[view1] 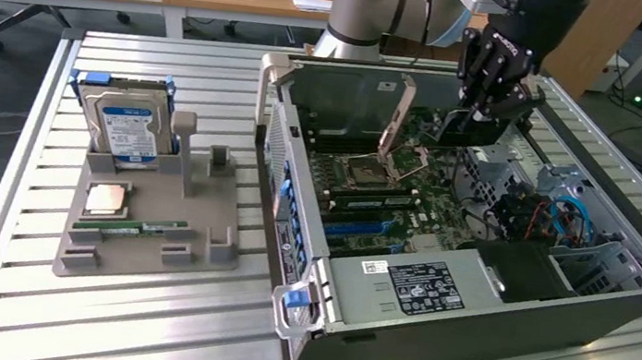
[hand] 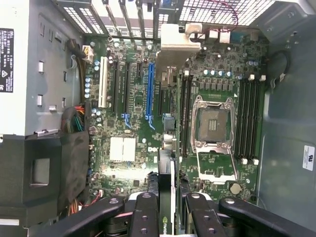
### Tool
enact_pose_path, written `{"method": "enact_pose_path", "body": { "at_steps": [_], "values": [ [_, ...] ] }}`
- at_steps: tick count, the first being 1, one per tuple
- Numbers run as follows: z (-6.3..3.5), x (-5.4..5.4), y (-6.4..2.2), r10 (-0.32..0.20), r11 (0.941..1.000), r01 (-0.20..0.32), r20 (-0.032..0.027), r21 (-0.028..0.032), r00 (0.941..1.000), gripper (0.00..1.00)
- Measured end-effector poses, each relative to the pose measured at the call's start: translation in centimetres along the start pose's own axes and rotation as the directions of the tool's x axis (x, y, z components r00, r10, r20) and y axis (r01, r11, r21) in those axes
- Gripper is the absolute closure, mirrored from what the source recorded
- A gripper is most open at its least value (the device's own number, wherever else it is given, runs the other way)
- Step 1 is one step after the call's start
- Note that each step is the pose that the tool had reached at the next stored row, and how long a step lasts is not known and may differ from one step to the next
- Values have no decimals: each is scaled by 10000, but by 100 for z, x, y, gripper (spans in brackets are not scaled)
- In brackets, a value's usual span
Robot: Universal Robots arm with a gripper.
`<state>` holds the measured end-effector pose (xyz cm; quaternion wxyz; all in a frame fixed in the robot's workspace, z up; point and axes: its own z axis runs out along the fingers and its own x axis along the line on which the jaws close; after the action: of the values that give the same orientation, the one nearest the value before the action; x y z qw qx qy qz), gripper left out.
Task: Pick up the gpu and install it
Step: 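Insert the gpu into the slot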
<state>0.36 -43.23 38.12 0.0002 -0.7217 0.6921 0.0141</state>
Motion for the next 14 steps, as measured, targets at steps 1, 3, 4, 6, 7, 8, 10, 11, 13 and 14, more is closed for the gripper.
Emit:
{"method": "enact_pose_path", "body": {
  "at_steps": [1, 3, 4, 6, 7, 8, 10, 11, 13, 14],
  "values": [
    [12, 0, 12, 0, 10000, 0, -2, 31, 10000, 74],
    [102, -3, 114, 16, 9996, -16, -10, 283, 10000, 74],
    [101, -3, 113, 16, 9996, -15, -14, 285, 10000, 74],
    [102, -3, 114, 16, 9996, -15, -12, 285, 10000, 74],
    [102, -3, 114, 16, 9996, -16, -13, 285, 10000, 74],
    [102, -3, 114, 16, 9996, -16, -11, 286, 10000, 74],
    [102, -3, 114, 17, 9996, -16, -12, 285, 10000, 74],
    [102, -3, 114, 17, 9996, -17, -12, 286, 10000, 74],
    [102, -3, 114, 17, 9996, -17, -12, 285, 10000, 74],
    [102, -3, 114, 17, 9996, -17, -12, 285, 10000, 74]
  ]
}}
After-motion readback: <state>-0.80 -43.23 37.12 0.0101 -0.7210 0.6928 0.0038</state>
